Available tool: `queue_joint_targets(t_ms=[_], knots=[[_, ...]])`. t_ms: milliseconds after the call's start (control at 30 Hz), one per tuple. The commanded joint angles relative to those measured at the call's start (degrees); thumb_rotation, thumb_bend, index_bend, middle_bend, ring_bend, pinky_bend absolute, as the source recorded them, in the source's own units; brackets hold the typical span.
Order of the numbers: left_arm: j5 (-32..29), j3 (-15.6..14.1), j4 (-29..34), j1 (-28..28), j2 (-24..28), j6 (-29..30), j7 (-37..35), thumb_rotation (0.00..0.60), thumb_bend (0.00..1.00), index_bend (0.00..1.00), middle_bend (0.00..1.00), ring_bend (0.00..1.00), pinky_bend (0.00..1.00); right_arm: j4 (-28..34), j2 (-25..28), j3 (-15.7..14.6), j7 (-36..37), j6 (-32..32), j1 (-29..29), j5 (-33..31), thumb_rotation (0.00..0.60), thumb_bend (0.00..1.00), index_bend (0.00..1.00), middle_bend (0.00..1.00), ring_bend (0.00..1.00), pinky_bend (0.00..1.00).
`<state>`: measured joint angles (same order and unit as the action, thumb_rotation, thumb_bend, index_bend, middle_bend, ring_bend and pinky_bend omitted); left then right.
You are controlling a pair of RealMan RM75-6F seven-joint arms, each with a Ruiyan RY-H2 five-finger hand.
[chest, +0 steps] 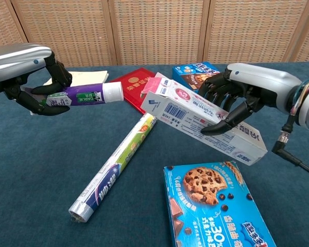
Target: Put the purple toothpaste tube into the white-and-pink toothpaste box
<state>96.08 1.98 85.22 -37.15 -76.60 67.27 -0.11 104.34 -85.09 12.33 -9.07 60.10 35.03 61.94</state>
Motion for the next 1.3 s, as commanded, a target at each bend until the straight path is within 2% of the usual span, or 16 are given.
queue_joint_targets(t_ms=[33,500,1000,1300], knots=[[0.0,0.1,0.3,-0.2,0.1,-0.1,0.0,0.6,0.38,0.95,0.69,0.52,0.43,-0.1,-0.2,-0.2,0.5,-0.3,0.1,0.2,0.6,0.21,0.66,0.55,0.42,0.4],[-1.4,-0.2,3.3,-1.1,0.7,-2.8,-0.8,0.6,0.38,0.95,0.69,0.52,0.43,-0.1,-1.0,-0.7,1.3,-1.1,0.7,1.0,0.6,0.21,0.66,0.55,0.42,0.4],[-2.0,-1.5,8.5,-1.6,5.7,-5.7,-1.2,0.6,0.38,0.95,0.69,0.52,0.43,-1.2,-1.8,0.1,1.6,-0.9,1.3,0.4,0.6,0.21,0.66,0.55,0.42,0.4],[-2.8,-0.7,8.1,-2.0,3.9,-6.1,1.0,0.6,0.38,0.95,0.69,0.52,0.43,-0.4,-1.7,-0.3,1.6,-0.6,1.2,1.1,0.6,0.21,0.66,0.55,0.42,0.4]])
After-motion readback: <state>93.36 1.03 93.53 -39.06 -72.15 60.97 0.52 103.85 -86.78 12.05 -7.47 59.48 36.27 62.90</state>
